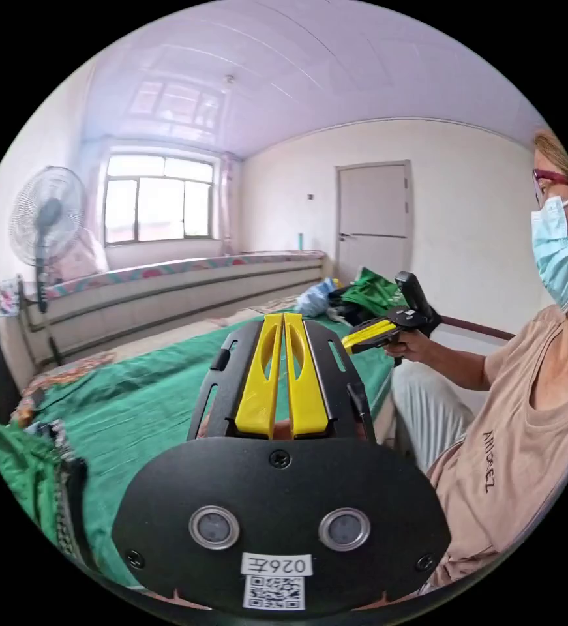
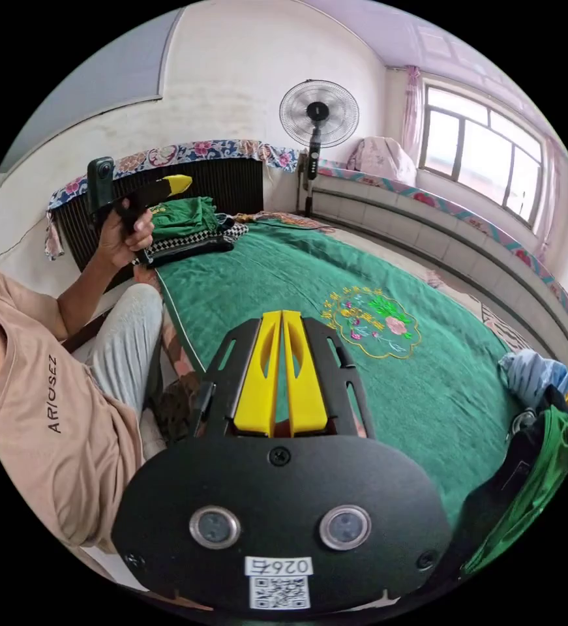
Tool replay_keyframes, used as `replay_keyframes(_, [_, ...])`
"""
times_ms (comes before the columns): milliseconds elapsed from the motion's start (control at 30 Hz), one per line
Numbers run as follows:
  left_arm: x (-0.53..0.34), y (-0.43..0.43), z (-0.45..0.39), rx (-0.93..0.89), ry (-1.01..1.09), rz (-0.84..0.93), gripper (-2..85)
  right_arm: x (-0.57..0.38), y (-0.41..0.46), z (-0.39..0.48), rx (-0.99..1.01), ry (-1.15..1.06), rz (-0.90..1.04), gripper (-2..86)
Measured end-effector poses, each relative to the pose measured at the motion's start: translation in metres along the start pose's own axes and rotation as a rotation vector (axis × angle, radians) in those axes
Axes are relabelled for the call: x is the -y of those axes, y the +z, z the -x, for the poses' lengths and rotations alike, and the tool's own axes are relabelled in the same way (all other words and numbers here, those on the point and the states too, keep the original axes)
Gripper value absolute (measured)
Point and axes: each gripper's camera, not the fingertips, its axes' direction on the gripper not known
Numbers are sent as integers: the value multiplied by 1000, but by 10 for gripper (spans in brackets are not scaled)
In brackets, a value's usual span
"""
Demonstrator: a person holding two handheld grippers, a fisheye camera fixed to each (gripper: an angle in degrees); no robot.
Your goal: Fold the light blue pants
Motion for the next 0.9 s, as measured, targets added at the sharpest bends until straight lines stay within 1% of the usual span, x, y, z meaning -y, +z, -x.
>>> replay_keyframes(67, [37, 98, -15, -115, 11, 67, -9, -70, -9, -9, -44, 84, -28, -9])
replay_keyframes(100, [46, 121, -19, -133, 14, 82, -9, -87, -9, -13, -53, 112, -38, -9])
replay_keyframes(167, [78, 211, -34, -190, 22, 140, -7, -151, -8, -29, -72, 230, -77, -9])
replay_keyframes(200, [86, 233, -37, -207, 23, 154, -5, -167, -7, -34, -73, 262, -88, -9])
replay_keyframes(267, [118, 317, -46, -268, 33, 205, 4, -222, -1, -52, -73, 374, -116, -9])
replay_keyframes(300, [127, 337, -48, -279, 40, 216, 13, -234, 1, -56, -78, 392, -122, -8])
replay_keyframes(367, [160, 419, -53, -294, 62, 258, 59, -270, 5, -73, -164, 453, -135, -6])
replay_keyframes(400, [168, 440, -54, -290, 64, 269, 73, -277, 5, -78, -197, 470, -136, -6])
replay_keyframes(467, [199, 526, -54, -283, 55, 314, 119, -300, 5, -106, -305, 551, -145, 7])
replay_keyframes(500, [206, 547, -54, -286, 58, 328, 123, -304, 5, -115, -327, 571, -145, 12])
replay_keyframes(567, [234, 634, -52, -310, 54, 381, 133, -318, 5, -157, -415, 659, -137, 32])
replay_keyframes(600, [241, 656, -52, -313, 54, 394, 134, -321, 5, -168, -443, 680, -137, 35])
replay_keyframes(667, [266, 743, -49, -329, 45, 434, 146, -335, 3, -214, -569, 784, -124, 49])
replay_keyframes(700, [272, 764, -48, -335, 40, 445, 151, -339, 3, -225, -601, 808, -119, 53])
replay_keyframes(733, [283, 807, -44, -339, 26, 464, 187, -347, 4, -247, -659, 854, -98, 66])
replay_keyframes(767, [294, 848, -40, -336, 6, 471, 216, -356, 7, -268, -722, 897, -69, 80])
replay_keyframes(833, [307, 904, -33, -327, -35, 467, 241, -373, 12, -295, -791, 969, -31, 104])
replay_keyframes(867, [315, 939, -28, -314, -58, 466, 246, -385, 17, -309, -839, 997, -10, 118])
replay_keyframes(900, [318, 955, -25, -305, -66, 464, 248, -390, 21, -315, -863, 1009, 0, 121])
